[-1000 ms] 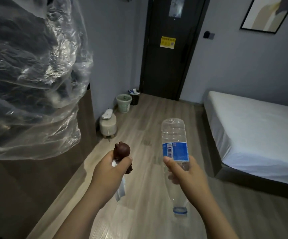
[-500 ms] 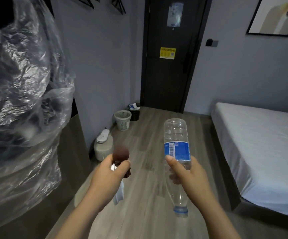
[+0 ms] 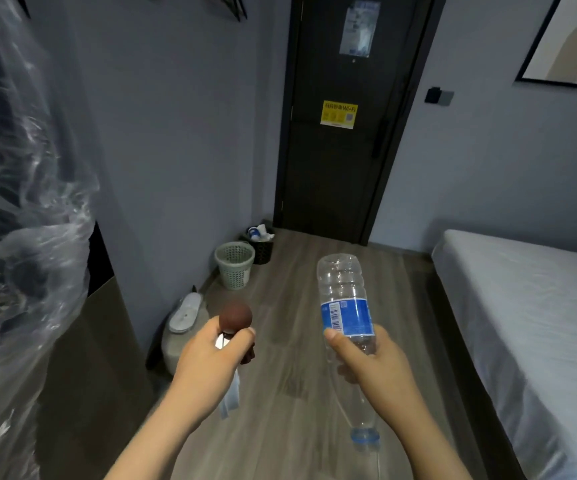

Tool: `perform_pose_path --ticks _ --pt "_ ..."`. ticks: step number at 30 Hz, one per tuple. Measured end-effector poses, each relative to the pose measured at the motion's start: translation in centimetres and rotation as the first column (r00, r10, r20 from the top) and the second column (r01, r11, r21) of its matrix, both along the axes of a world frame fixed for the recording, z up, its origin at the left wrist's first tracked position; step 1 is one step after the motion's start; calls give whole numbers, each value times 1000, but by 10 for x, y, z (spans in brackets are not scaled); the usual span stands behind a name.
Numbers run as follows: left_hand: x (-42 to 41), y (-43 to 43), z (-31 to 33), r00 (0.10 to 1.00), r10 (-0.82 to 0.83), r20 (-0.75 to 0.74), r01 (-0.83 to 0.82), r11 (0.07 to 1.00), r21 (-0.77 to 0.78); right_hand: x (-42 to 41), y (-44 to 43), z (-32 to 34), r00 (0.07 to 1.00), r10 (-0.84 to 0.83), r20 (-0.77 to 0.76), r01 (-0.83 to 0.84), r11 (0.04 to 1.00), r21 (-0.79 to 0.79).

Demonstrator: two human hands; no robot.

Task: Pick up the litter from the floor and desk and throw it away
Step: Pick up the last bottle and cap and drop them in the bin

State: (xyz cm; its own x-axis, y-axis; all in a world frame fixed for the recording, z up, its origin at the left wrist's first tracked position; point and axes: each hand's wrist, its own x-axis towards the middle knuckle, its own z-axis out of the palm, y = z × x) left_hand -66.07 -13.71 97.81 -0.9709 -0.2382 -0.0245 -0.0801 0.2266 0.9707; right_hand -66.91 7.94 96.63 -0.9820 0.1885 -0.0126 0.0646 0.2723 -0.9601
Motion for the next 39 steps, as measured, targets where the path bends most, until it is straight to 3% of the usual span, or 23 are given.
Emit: perform_pose_path --ticks 10,26,39 --pt "-208 -10 -23 998 -51 22 51 999 -2 -197 -2 -13 995 -5 100 -4 996 91" --pt "-523 -7 -33 983 176 43 -174 984 -45 -554 12 -26 979 129 159 -153 977 149" --pt "-794 -90 -66 962 249 110 -250 968 -12 -827 -68 -60 942 205 266 -274 927 258"
